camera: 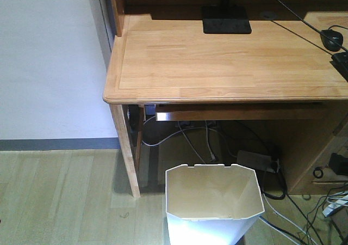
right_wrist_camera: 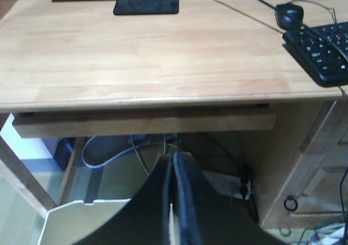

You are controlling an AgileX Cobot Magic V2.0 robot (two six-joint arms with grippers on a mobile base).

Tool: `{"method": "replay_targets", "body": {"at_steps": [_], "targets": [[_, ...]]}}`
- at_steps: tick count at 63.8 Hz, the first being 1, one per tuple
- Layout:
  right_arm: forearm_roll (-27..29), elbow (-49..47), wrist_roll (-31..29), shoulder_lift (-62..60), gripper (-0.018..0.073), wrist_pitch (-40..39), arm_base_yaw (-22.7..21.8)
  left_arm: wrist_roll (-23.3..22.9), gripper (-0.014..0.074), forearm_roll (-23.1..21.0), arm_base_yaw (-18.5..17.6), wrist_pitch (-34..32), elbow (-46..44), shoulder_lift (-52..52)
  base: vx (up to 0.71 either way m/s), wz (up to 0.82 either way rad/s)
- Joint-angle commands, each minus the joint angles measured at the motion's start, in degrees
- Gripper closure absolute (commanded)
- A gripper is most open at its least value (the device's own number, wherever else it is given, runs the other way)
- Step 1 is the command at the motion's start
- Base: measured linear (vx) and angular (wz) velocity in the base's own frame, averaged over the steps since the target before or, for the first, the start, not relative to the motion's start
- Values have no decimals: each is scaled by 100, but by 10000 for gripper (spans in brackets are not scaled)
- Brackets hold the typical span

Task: Move trash bin to bedside with robot

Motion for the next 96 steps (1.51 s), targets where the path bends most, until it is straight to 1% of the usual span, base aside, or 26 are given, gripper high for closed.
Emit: {"method": "replay_targets", "body": {"at_steps": [1,8,11,18,21,26,29,36,41,46,49,55,59,63,67,75,85,96], "targets": [[-47,-200,-28,117,568,-220,5,-25,603,-13,-17,-376,19,-81,0,0],[-47,-200,-28,156,559,-124,5,-25,603,-13,-17,-376,19,-81,0,0],[-47,-200,-67,158,543,-124,5,-25,603,-13,-17,-376,19,-81,0,0],[-80,-200,-154,164,464,-108,5,-25,603,-13,-17,-376,19,-81,0,0],[-47,-200,-160,172,417,-94,5,-25,603,-13,-17,-376,19,-81,0,0],[-47,-200,-149,172,309,-88,5,-25,603,-13,-17,-376,19,-81,0,0],[-47,-200,-149,172,231,-88,5,-25,603,-13,-17,-376,19,-81,0,0],[-47,-200,-149,172,78,-83,5,-25,603,-13,-17,-376,19,-81,0,0],[-47,-200,-155,172,5,-83,5,-25,603,-13,-17,-376,19,-81,0,0],[-47,-200,-169,172,-41,-83,5,-25,603,-13,-17,-376,19,-81,0,0],[-47,-200,-169,172,-55,-83,5,-25,603,-13,-17,-376,19,-81,0,0],[-47,-200,-154,172,-53,-114,5,-25,603,-13,-17,-376,19,-81,0,0],[163,-200,57,172,-43,-60,5,-25,603,-13,-17,-376,19,-81,0,0],[354,-267,57,223,-24,192,5,-25,603,-13,-17,-376,19,-81,0,0],[401,-403,57,355,-7,410,5,-25,603,-13,-17,-376,19,-81,0,0],[396,-971,-232,817,15,846,5,-25,603,-13,-17,-376,19,-81,0,0],[396,-1605,-298,1636,18,1185,5,-25,603,-13,-17,-376,19,-81,0,0],[743,-2101,-826,2578,18,1544,5,-25,603,-13,-17,-376,19,-81,0,0]]}}
